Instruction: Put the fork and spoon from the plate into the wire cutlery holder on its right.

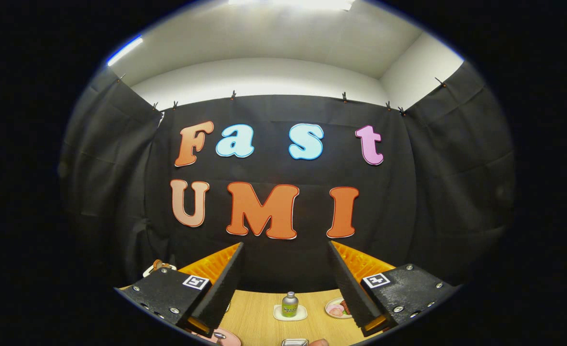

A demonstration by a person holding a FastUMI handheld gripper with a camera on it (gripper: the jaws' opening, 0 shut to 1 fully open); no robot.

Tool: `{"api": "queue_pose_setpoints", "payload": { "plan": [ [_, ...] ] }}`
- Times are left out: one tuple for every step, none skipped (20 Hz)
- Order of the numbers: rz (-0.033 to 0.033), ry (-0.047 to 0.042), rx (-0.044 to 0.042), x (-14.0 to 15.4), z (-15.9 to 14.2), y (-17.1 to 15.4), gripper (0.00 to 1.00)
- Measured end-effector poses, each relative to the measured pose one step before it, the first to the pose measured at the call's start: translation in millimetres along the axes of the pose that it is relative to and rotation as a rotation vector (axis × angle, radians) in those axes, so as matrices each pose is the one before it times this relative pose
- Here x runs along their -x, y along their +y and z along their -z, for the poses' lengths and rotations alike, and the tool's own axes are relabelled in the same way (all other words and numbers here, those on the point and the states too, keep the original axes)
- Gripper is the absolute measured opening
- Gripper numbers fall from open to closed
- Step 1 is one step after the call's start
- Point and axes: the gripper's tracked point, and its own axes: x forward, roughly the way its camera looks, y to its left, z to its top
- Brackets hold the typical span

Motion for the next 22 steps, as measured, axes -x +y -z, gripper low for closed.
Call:
{"api": "queue_pose_setpoints", "payload": {
  "plan": [
    [-0.00013,-0.00037,-0.00133,0.06,1.67,-1.32,1.00],
    [0.00025,-0.01012,-0.00368,1.51,-0.03,-0.94,1.00],
    [-0.00163,-0.00382,-0.00541,1.03,2.78,0.03,1.00],
    [-0.00128,-0.00068,-0.00609,2.52,4.45,1.70,1.00],
    [-0.00252,0.00487,-0.00291,1.20,4.99,1.55,1.00],
    [-0.00531,0.00438,-0.00193,3.09,5.47,1.35,1.00],
    [-0.00523,0.00644,0.00282,1.57,4.53,1.18,1.00],
    [-0.00279,0.00769,0.00250,1.06,4.00,0.80,1.00],
    [-0.00293,0.01720,0.00383,0.11,5.30,2.00,1.00],
    [-0.00836,0.01068,0.00015,0.95,3.99,2.46,1.00],
    [-0.00849,-0.00232,-0.00180,1.75,2.38,2.78,1.00],
    [-0.00361,-0.00544,-0.00724,1.08,2.73,2.35,1.00],
    [-0.01228,0.00707,-0.01428,0.92,7.75,5.07,1.00],
    [-0.01942,0.01851,-0.01953,3.30,15.12,8.37,1.00],
    [-0.01843,0.02840,-0.02315,0.62,15.13,8.34,1.00],
    [-0.02070,0.04355,-0.02428,-0.09,20.05,8.07,1.00],
    [-0.01432,0.04214,-0.01970,-0.90,17.77,7.70,1.00],
    [-0.00756,0.05517,-0.00744,-1.60,20.00,4.50,1.00],
    [-0.00990,0.04889,-0.00278,-2.65,14.13,5.07,1.00],
    [-0.01348,0.03286,0.00101,-4.01,9.54,5.16,1.00],
    [-0.00860,0.01028,0.00430,-4.64,4.21,5.98,1.00],
    [-0.00571,0.00989,0.00476,-5.01,2.28,4.97,1.00]
  ]
}}
